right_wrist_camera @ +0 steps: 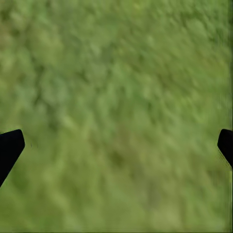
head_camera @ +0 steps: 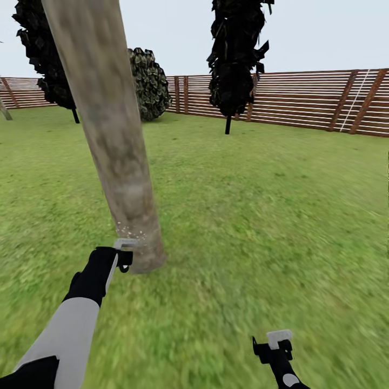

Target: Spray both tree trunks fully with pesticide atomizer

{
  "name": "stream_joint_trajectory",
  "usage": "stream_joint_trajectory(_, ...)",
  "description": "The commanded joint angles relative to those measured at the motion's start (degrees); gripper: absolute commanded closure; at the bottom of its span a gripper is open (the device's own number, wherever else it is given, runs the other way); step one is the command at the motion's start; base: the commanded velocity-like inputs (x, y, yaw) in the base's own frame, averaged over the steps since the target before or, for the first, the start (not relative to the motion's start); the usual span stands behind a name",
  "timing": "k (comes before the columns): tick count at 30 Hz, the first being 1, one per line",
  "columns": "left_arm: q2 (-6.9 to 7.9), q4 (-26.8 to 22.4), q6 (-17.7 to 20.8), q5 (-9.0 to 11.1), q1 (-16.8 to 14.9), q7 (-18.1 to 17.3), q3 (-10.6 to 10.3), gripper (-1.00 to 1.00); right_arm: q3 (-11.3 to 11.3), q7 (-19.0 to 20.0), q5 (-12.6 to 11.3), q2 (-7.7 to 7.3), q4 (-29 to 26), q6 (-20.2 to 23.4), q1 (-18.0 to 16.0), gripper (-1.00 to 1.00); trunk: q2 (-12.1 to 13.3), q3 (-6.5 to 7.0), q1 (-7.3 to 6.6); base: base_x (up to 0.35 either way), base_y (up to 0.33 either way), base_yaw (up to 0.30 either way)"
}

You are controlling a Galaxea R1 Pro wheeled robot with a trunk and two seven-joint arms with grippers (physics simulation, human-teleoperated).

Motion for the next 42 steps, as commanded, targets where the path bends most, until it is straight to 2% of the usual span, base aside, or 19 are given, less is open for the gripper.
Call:
stream_joint_trajectory(1, -0.08, -0.1, 0.22, -0.63, -0.04, -0.54, 0.27, 1.0, 0.5, -0.09, -0.57, -0.03, 0.01, -0.15, -0.02, -1.0, -0.02, -0.05, -0.01, 0.0, -0.274, 0.0)
stream_joint_trajectory(7, 0.88, -0.1, 0.15, -0.68, 0.04, -0.28, 0.78, 1.0, 0.52, -0.06, -0.57, 0.0, 0.01, -0.15, -0.02, -1.0, -0.02, -0.05, -0.01, 0.046, -0.274, 0.102)
stream_joint_trajectory(15, 0.81, -0.02, 0.07, -0.68, 0.05, -0.22, 0.78, 1.0, 0.51, -0.14, -0.6, 0.0, 0.01, -0.15, -0.02, -1.0, -0.02, -0.05, -0.01, 0.15, -0.258, 0.237)
stream_joint_trajectory(32, 1.1, -0.35, 0.04, -0.73, 1.02, -0.13, 1.1, 1.0, 0.45, -0.23, -0.62, -0.09, -0.02, -0.15, -0.02, -1.0, -0.02, -0.05, -0.01, 0.024, -0.271, 0.007)
stream_joint_trajectory(35, 2.14, -0.34, -0.07, -0.76, 1.71, 1.41, 1.12, 1.0, 0.46, -0.23, -0.65, -0.09, -0.07, -0.15, -0.02, -1.0, -0.02, -0.05, -0.01, 0.107, -0.275, 0.058)
stream_joint_trajectory(38, 2.44, -0.28, -0.13, -0.73, 2.42, 2.39, 1.19, 1.0, 0.5, -0.24, -0.59, -0.09, -0.02, -0.15, -0.02, -1.0, -0.02, -0.05, -0.01, 0.13, -0.275, 0.216)
stream_joint_trajectory(42, 2.03, 0.31, -0.22, -0.6, 3.0, 2.82, 1.04, 1.0, 0.52, -0.23, -0.57, -0.09, -0.02, -0.15, -0.02, -1.0, -0.02, -0.05, -0.01, 0.149, -0.27, 0.27)
